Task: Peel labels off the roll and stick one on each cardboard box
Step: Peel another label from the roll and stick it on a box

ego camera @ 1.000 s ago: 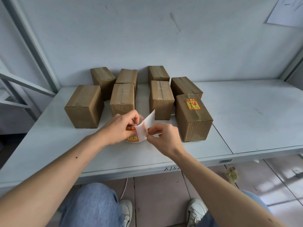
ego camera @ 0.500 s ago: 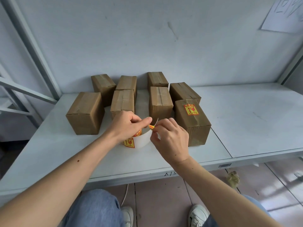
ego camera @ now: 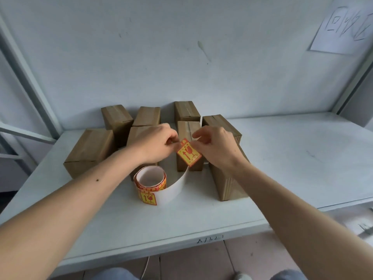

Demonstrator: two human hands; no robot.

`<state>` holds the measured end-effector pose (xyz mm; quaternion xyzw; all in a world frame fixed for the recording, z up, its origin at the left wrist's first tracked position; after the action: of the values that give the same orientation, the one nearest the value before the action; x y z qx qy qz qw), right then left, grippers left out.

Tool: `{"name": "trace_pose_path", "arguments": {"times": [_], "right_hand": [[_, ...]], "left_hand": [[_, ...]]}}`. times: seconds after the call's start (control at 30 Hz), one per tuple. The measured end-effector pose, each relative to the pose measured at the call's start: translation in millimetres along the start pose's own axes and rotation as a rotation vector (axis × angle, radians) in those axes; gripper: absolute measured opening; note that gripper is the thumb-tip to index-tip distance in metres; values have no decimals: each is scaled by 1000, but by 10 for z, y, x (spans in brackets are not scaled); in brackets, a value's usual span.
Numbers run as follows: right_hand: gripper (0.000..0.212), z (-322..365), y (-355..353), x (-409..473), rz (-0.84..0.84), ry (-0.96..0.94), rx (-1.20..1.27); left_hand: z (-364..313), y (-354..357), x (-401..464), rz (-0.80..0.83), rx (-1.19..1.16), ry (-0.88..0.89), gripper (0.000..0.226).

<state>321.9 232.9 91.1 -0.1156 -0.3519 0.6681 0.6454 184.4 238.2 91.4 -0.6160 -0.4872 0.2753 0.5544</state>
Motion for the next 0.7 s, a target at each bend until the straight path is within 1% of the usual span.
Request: {"name": "trace_pose_path", "arguments": {"times": [0.07, 0.1, 0.2, 0.33, 0.43, 0.57, 0.63, 0.67, 0.7], "right_hand": [[8, -42, -16, 173, 43, 37, -7], [7, -61, -15, 249, 64, 48, -8], [9, -136, 22, 455, 135, 97, -8], [16, -302, 147, 660, 227, 220, 59], [17, -380, 157, 760, 191, 225, 101], [13, -447, 206, 837, 203, 217, 100], [17, -515, 194, 897, 196, 248, 97], [19, -549, 173, 927, 185, 264, 89], [20, -586, 142, 953, 164, 282, 84]], "left_hand": [[-8, -26, 137, -3, 21, 23, 18], [12, -22, 207, -2, 29, 28, 18], [117, -15, 394, -22, 40, 24, 17], [248, -5, 604, -75, 40, -8, 20], [224, 37, 720, -74, 61, 15, 17], [214, 72, 819, -62, 139, 16, 20], [254, 69, 829, -71, 113, -23, 31], [305, 98, 830, -49, 67, -62, 46], [366, 157, 823, 6, 11, -112, 69]]}}
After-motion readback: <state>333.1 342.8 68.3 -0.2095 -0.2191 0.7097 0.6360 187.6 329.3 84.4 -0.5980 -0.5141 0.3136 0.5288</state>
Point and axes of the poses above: each hand's wrist, its own x-axis towards the middle knuckle, its own y-axis out of the palm, z = x × y, the point moved 9 cm from there along x, towards the middle knuckle, and after that the axes turned 8 degrees about x, right-handed, at the moved point
